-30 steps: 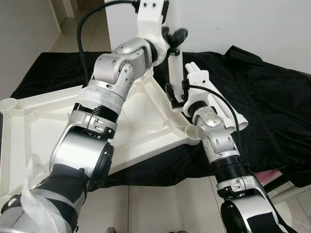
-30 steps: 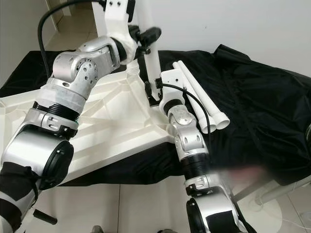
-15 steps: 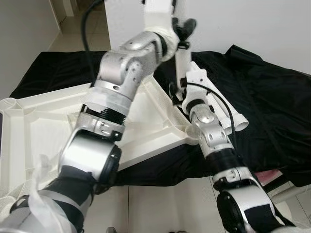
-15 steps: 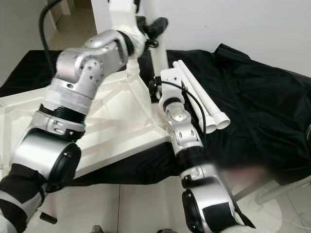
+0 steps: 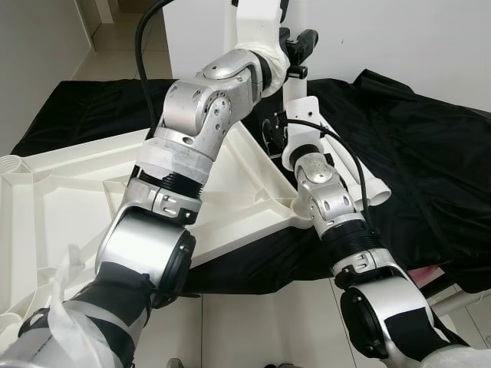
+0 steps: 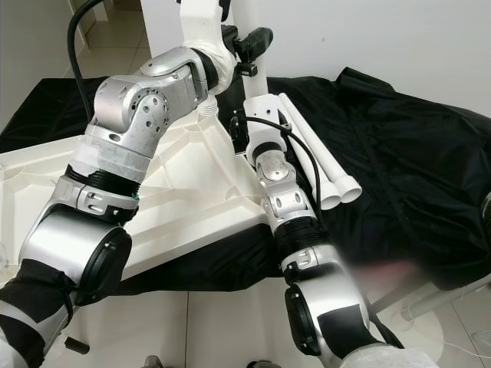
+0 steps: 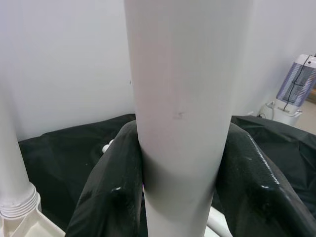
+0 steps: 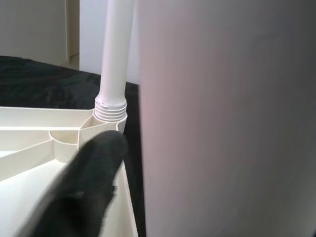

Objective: Building children table

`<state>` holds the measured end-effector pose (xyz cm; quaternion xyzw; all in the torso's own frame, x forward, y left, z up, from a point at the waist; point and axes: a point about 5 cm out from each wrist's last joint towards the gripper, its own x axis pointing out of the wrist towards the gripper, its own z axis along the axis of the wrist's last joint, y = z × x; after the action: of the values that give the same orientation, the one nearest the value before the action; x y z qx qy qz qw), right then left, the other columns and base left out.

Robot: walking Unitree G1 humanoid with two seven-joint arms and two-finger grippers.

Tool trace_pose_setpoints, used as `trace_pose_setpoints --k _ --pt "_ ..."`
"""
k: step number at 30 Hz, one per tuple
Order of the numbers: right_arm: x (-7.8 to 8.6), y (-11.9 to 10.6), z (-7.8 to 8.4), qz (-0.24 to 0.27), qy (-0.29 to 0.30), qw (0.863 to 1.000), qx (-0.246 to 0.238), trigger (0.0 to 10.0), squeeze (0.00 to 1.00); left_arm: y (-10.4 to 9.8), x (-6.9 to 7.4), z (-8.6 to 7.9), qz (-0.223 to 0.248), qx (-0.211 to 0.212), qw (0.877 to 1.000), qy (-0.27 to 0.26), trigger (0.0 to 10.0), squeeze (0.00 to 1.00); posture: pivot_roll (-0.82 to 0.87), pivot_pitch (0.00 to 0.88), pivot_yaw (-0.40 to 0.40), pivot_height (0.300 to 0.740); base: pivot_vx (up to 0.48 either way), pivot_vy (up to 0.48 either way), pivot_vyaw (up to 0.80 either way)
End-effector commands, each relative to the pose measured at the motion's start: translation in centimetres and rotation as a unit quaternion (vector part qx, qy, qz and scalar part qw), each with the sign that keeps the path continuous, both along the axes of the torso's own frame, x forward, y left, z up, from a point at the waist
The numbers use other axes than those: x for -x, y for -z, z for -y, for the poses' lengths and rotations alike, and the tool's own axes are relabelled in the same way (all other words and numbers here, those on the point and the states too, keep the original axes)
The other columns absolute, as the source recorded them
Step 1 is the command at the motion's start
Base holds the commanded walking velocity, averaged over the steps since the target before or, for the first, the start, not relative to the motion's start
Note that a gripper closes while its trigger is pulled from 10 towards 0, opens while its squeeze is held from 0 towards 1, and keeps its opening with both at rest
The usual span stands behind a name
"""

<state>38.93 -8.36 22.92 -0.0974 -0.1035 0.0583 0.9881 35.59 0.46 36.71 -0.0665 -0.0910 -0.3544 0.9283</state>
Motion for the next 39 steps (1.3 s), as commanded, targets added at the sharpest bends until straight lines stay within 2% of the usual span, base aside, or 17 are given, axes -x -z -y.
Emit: trace_pose_setpoints --k 1,12,13,14,15,18,19,22,29,30,36,39 --pt "-0.2 -0.2 -0.1 0.003 0.0 1.0 0.004 0.0 0.0 -0.2 0.5 0.5 0.007 -0.005 1.0 0.008 10.0 0.0 -0.08 0.047 0.001 0.74 0.0 0.0 0.0" --pt "-0.1 0.6 -0.2 -0.008 -0.005 1.0 -0.002 0.0 0.0 0.1 0.6 0.8 0.015 -0.022 1.0 0.003 10.0 0.0 -0.08 0.056 0.006 0.74 0.0 0.0 0.0" --pt "-0.1 0.6 -0.1 -0.01 -0.003 1.0 -0.006 2.5 0.0 0.0 0.7 0.8 0.018 -0.018 1.0 0.005 10.0 0.0 -0.08 0.056 0.006 0.74 0.0 0.0 0.0" --pt "-0.1 0.6 -0.1 -0.01 -0.003 1.0 -0.006 2.5 0.0 0.0 0.7 0.8 0.018 -0.018 1.0 0.005 10.0 0.0 -0.08 0.056 0.006 0.74 0.0 0.0 0.0" --pt "-0.1 0.7 -0.1 -0.012 -0.001 1.0 -0.009 10.0 0.0 0.0 0.7 0.7 0.02 -0.014 1.0 0.008 10.0 0.0 -0.08 0.058 0.006 0.74 0.0 0.0 0.0" --pt "-0.1 0.7 -0.1 -0.014 0.001 1.0 -0.011 10.0 0.0 -0.1 0.8 0.7 0.021 -0.008 1.0 0.013 10.0 0.0 -0.08 0.059 0.006 0.74 0.0 0.0 0.0" --pt "-0.1 0.7 -0.1 -0.016 0.002 1.0 -0.023 10.0 0.0 -0.1 0.9 0.7 0.018 0.005 1.0 0.019 10.0 1.0 -0.08 0.061 0.007 0.74 0.0 0.0 0.0" --pt "-0.1 0.7 0.1 -0.021 0.004 0.999 -0.049 10.0 0.0 -0.1 1.0 0.6 0.012 0.019 0.999 0.032 10.0 1.0 -0.09 0.063 0.007 0.74 0.0 0.0 0.0" --pt "-0.1 0.7 0.5 -0.024 0.013 0.997 -0.079 10.0 0.0 -0.3 1.4 0.6 0.03 0.011 0.998 0.047 10.0 1.0 -0.09 0.066 0.008 0.74 0.0 0.0 0.0" --pt "0.0 0.9 0.9 -0.027 0.02 0.995 -0.093 10.0 0.0 -0.3 1.8 0.5 0.039 0.008 0.997 0.062 10.0 0.0 -0.09 0.066 0.01 0.74 0.0 0.0 0.0" --pt "0.1 0.9 1.4 -0.026 0.028 0.995 -0.096 10.0 0.0 -0.3 1.6 -0.2 0.048 0.011 0.997 0.061 10.0 0.0 -0.08 0.066 0.007 0.74 0.0 0.0 0.0" --pt "0.3 0.9 1.8 -0.019 0.035 0.994 -0.102 10.0 0.0 -0.3 1.1 -1.5 0.044 0.034 0.997 0.051 10.0 0.0 -0.09 0.065 0.005 0.74 0.0 0.0 0.0"
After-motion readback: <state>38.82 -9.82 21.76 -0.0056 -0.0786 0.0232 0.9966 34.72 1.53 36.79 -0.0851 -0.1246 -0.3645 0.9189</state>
